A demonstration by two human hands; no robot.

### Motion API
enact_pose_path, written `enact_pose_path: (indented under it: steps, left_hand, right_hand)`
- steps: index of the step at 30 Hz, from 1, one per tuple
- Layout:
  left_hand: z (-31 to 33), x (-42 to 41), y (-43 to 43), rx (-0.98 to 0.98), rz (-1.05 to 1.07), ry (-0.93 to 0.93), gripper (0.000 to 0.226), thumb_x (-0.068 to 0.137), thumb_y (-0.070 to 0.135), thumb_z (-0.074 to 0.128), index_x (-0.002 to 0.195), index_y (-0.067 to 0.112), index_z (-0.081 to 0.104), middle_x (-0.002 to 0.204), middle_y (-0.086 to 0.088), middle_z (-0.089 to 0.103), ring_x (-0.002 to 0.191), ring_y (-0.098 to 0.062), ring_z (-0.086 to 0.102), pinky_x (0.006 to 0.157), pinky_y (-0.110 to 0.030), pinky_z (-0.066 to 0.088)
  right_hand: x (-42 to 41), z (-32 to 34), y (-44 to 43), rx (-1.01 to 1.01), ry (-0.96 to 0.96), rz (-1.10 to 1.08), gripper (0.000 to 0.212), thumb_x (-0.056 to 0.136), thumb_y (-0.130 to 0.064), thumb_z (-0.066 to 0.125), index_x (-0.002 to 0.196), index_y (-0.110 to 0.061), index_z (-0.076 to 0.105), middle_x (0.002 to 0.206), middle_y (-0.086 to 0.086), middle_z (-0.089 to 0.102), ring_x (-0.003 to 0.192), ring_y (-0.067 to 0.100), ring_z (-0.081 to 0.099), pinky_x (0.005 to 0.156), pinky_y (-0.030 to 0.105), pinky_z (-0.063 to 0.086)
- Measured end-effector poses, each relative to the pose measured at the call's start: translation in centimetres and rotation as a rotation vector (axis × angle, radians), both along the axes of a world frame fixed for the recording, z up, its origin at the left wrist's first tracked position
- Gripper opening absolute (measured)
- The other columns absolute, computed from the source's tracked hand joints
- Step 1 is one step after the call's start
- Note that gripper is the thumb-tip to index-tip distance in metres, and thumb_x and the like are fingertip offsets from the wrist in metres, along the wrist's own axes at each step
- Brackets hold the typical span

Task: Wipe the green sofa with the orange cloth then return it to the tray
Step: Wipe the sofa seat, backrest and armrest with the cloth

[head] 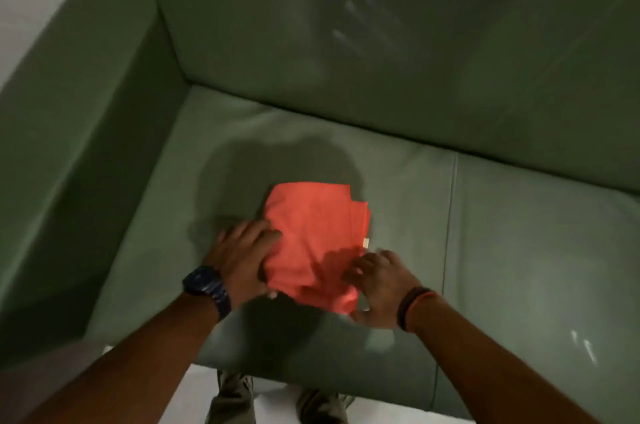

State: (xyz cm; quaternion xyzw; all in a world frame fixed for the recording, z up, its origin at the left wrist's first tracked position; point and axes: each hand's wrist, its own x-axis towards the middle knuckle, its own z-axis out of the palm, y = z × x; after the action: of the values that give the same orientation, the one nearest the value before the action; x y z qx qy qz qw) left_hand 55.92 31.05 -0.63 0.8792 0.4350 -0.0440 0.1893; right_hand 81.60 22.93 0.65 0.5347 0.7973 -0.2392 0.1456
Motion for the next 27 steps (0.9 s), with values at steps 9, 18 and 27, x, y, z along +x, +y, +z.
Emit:
enact_pose_path:
  steps: [9,18,27]
  left_hand:
    - [-8.2,-5.7,-0.3,-0.234,0.206,0.371,0.167,0.005,0.083,0.057,0.137,0.031,-0.031,0.152,-0.001,-0.023,0.135,-0.029,-0.025,0.109,-0.058,0.001]
    - [-8.8,-5.7,-0.7,-0.224,0.222,0.356,0.168,0.004,0.083,0.057,0.140,0.030,-0.026,0.152,0.002,-0.015,0.136,-0.027,-0.023,0.107,-0.058,0.000]
    - [-8.5,-5.8,-0.7,-0.233,0.233,0.368,0.165,0.009,0.084,0.060,0.140,0.030,-0.027,0.153,0.001,-0.018,0.135,-0.026,-0.026,0.108,-0.058,0.001]
  right_hand:
    - [-7.0,-8.4,1.8,0.240,0.194,-0.511,0.069,0.085,-0.062,0.043,0.145,-0.032,0.026,0.154,0.016,0.025,0.142,0.035,0.021,0.110,0.057,0.025]
    - [-7.1,-11.8,1.5,0.308,0.022,-0.368,0.070,0.084,-0.069,0.033,0.146,-0.040,0.016,0.159,0.007,0.016,0.145,0.031,0.011,0.113,0.059,0.013]
    - [-8.3,-11.5,1.0,0.272,0.033,-0.264,0.075,0.080,-0.075,0.033,0.146,-0.042,0.018,0.158,0.005,0.019,0.145,0.032,0.009,0.113,0.059,0.010]
